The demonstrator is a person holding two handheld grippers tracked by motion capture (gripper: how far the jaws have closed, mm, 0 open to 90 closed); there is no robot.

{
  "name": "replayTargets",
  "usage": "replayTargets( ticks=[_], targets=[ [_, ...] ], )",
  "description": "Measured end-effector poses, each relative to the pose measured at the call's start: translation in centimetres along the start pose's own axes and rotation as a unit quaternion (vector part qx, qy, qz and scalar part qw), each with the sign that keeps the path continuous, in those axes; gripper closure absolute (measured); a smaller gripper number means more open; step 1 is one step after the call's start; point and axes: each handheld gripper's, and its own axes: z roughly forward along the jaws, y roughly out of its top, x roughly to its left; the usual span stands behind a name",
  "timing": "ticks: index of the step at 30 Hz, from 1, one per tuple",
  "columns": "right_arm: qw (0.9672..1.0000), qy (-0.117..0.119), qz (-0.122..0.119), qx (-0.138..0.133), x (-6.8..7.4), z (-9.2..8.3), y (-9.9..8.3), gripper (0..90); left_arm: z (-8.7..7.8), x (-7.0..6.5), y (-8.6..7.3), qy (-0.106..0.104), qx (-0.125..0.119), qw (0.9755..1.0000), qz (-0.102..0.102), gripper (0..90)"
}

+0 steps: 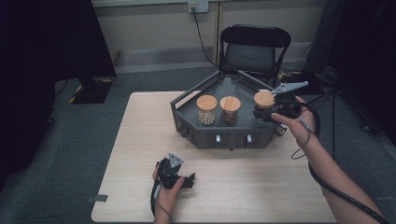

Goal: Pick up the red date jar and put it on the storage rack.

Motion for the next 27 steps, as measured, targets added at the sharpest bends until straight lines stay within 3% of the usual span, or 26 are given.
replayTargets(
  ticks=[13,27],
  targets=[
    [0.9999,-0.002,0.007,0.008,0.2,1.9,-0.3,25.8,0.0,0.0,0.0,0.0,0.0,1.0,0.0,0.2],
    [0.9999,-0.001,0.009,0.009,0.5,2.8,-0.5,25.8,0.0,0.0,0.0,0.0,0.0,1.0,0.0,0.2]
  ],
)
